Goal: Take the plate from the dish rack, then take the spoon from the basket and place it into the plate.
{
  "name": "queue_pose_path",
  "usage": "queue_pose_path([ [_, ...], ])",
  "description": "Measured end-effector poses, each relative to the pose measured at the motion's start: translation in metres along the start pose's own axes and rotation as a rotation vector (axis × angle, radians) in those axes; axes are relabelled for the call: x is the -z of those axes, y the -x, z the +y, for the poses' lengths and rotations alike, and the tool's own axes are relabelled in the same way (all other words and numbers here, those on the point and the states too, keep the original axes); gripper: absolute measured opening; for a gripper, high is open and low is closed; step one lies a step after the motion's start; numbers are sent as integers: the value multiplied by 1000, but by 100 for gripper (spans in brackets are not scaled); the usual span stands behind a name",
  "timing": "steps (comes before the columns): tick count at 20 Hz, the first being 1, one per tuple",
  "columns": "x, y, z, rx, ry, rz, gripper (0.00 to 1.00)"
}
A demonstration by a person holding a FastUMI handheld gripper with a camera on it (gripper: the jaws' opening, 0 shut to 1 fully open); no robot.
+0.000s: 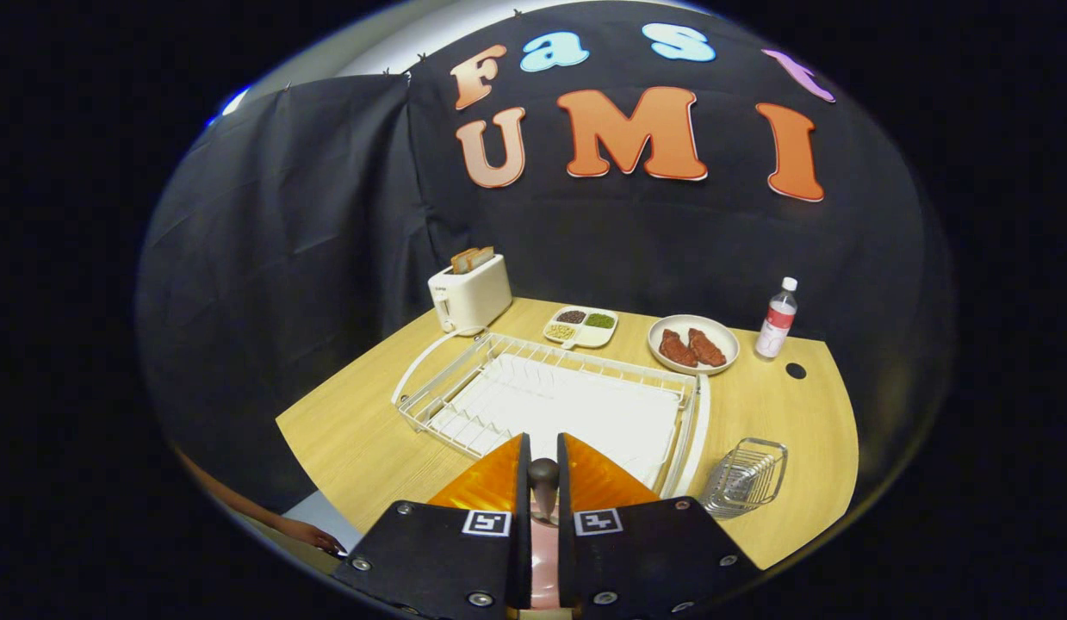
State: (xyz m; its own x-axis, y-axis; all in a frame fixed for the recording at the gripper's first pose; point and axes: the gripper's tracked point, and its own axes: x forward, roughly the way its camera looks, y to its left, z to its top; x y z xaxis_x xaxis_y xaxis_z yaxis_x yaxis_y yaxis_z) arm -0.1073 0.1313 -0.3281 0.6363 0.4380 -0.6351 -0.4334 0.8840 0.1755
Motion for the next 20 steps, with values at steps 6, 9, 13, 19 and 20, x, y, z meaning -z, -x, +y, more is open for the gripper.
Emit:
queue_pose_path([
  [6, 28, -17, 28, -58, 50, 62, 12],
  [9, 42, -20, 28, -58, 62, 94, 12],
  [13, 57, -13, 25, -56, 70, 119, 12],
  [19, 68, 0, 10, -38, 7, 145, 13],
  [20, 72, 4, 9, -38, -2, 152, 12],
])
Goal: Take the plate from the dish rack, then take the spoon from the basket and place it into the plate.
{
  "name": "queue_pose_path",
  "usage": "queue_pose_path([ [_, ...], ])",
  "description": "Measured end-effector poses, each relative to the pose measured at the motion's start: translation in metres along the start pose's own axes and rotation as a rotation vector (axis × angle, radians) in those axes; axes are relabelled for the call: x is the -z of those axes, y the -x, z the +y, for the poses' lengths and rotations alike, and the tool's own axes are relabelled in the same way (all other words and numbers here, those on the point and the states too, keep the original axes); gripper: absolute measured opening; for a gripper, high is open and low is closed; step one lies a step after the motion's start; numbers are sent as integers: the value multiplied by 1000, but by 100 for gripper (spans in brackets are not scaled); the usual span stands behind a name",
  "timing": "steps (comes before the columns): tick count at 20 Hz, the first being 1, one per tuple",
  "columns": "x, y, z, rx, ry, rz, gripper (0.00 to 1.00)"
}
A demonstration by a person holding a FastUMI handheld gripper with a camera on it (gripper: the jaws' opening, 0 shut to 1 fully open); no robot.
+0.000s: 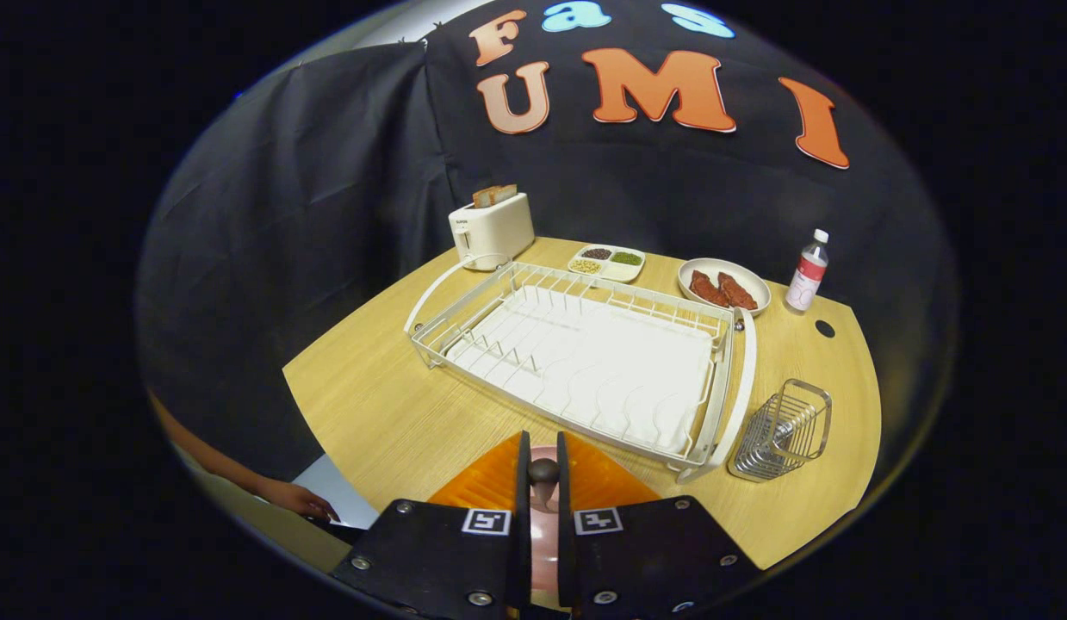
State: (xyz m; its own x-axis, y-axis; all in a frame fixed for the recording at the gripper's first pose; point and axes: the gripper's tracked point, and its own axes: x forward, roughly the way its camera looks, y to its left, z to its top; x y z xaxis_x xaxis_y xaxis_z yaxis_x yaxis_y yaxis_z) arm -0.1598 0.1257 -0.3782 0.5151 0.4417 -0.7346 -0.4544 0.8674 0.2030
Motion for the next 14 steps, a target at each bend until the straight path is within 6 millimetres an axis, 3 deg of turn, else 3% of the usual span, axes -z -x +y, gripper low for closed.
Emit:
queue_pose_path([
  [6, 34, 27, -17, 6, -58, 69, 14],
  [11, 60, 21, -37, 67, -88, 120, 14],
  [14, 75, 15, -33, 58, -64, 167, 14],
])
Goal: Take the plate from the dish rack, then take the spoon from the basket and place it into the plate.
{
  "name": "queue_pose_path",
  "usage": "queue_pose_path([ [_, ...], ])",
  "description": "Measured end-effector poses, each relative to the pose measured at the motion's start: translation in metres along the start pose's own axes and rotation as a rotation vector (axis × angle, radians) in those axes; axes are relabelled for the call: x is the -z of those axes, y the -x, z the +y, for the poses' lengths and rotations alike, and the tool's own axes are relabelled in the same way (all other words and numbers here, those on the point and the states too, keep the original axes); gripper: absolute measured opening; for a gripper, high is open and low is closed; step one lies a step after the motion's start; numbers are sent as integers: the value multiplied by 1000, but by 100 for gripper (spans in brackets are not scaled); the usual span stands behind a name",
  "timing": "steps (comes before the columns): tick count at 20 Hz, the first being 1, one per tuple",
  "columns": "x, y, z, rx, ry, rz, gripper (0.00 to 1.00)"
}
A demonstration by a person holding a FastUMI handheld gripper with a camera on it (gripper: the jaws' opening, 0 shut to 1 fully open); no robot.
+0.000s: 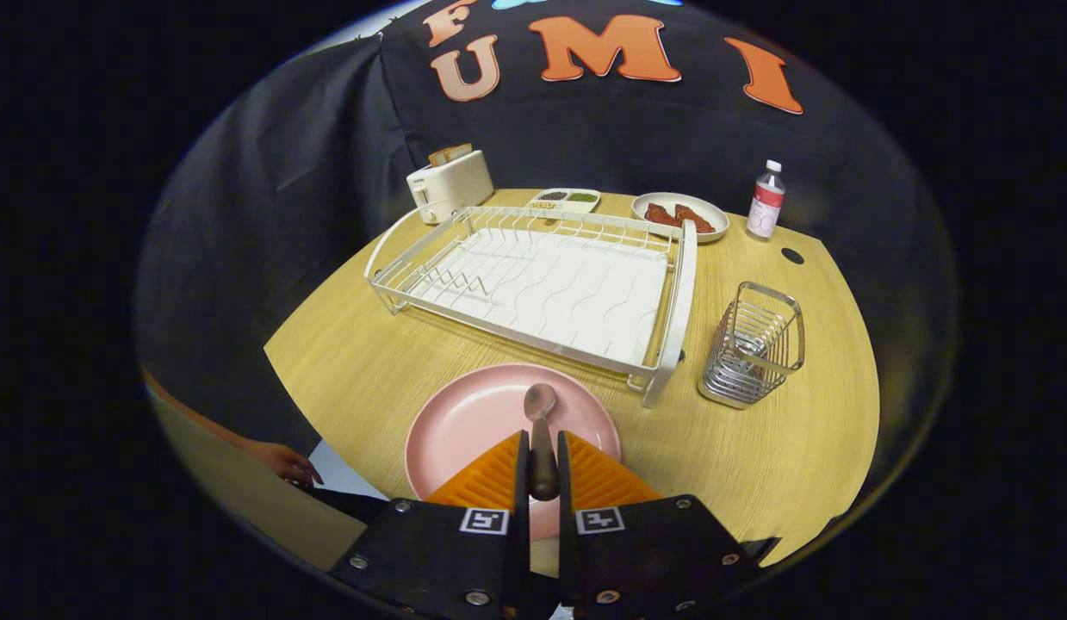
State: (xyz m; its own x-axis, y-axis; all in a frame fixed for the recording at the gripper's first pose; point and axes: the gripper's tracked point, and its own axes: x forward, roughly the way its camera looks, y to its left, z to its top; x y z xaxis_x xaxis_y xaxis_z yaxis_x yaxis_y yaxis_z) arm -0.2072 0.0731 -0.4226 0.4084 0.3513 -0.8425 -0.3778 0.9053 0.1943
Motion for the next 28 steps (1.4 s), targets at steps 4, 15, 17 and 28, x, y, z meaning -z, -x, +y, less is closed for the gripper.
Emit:
queue_pose_path([
  [4, 20, -5, -5, 35, 78, 64, 16],
  [15, -46, 12, -15, 62, -97, -50, 31],
  [17, -73, 22, -16, 67, -116, -108, 35],
  [28, -202, 92, -13, 103, -82, -443, 76],
])
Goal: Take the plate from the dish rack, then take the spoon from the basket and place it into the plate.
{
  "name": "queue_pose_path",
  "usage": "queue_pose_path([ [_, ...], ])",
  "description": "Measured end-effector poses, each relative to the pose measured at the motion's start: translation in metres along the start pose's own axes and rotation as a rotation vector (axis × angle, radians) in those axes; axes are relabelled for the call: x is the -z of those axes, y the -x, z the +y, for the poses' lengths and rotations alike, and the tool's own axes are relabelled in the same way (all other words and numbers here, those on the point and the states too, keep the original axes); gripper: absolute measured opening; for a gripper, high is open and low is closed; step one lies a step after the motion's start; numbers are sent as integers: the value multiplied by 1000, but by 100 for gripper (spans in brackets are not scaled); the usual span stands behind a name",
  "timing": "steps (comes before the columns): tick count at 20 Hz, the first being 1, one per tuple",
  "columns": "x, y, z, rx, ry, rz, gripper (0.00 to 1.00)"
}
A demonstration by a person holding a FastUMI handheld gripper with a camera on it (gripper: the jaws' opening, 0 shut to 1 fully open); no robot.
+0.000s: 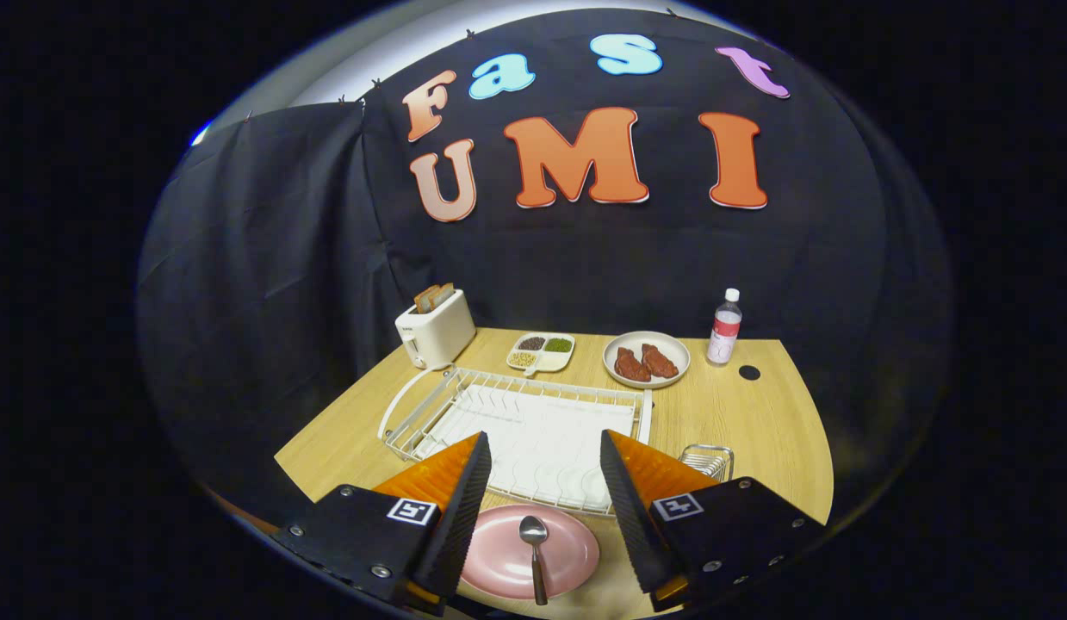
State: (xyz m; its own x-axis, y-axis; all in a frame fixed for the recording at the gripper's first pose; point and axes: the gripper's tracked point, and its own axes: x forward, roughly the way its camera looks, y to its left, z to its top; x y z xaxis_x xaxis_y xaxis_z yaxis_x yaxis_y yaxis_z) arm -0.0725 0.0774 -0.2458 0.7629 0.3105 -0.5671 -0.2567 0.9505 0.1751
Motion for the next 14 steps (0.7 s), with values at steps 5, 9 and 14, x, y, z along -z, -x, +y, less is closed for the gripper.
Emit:
queue_pose_path([
  [5, -38, 0, -6, 25, 3, -121, 89],
  [9, -80, 16, -11, 61, 39, -266, 90],
  [14, -116, 30, -14, 89, 73, -402, 93],
])
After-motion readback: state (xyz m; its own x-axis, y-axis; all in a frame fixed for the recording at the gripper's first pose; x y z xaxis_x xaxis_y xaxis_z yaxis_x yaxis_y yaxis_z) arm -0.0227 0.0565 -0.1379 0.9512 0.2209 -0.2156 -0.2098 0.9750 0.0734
